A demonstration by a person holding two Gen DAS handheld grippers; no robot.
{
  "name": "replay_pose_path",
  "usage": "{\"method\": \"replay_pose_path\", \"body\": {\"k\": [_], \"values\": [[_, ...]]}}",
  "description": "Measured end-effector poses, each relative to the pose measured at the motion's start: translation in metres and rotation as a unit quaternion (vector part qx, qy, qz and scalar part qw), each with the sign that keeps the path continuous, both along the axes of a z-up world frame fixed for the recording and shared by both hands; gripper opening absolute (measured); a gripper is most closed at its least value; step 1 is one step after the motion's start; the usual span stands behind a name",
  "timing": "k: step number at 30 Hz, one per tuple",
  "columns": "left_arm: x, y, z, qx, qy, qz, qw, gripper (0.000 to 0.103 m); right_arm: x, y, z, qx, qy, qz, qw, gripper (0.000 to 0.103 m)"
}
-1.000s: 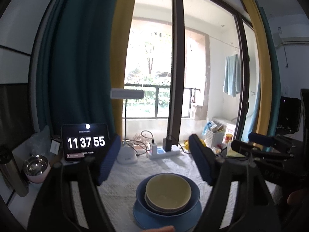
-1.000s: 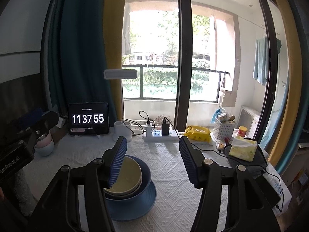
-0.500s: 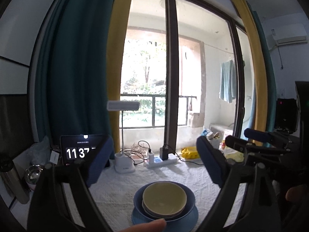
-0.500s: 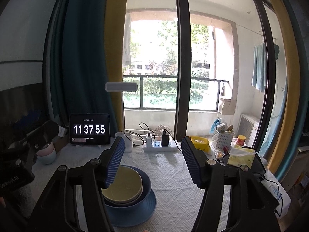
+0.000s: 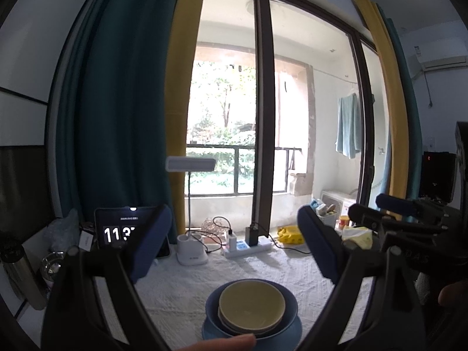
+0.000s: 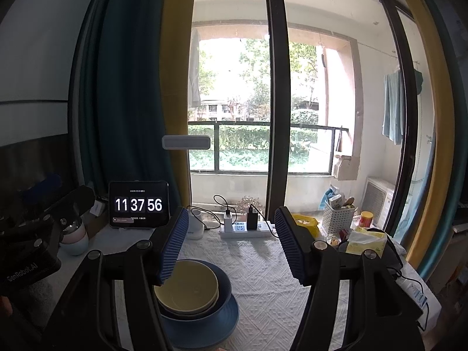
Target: Organize plates and bowls
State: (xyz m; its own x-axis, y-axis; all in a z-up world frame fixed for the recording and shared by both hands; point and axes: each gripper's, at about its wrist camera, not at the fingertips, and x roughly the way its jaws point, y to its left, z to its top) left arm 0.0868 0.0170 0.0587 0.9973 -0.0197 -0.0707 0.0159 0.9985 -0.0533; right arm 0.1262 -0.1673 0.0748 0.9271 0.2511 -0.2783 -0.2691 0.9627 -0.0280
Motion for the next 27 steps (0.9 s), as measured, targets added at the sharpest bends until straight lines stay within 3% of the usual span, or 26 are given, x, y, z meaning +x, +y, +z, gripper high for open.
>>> {"method": "replay_pose_path", "body": {"k": [27], "values": [[-0.0013,0.0003,0.0012,-0.009,0.003,-0.004,0.9999,0.09,0.0032,0.002,0.0016,-0.003,0.008,0.003,1.0,0.065]]}}
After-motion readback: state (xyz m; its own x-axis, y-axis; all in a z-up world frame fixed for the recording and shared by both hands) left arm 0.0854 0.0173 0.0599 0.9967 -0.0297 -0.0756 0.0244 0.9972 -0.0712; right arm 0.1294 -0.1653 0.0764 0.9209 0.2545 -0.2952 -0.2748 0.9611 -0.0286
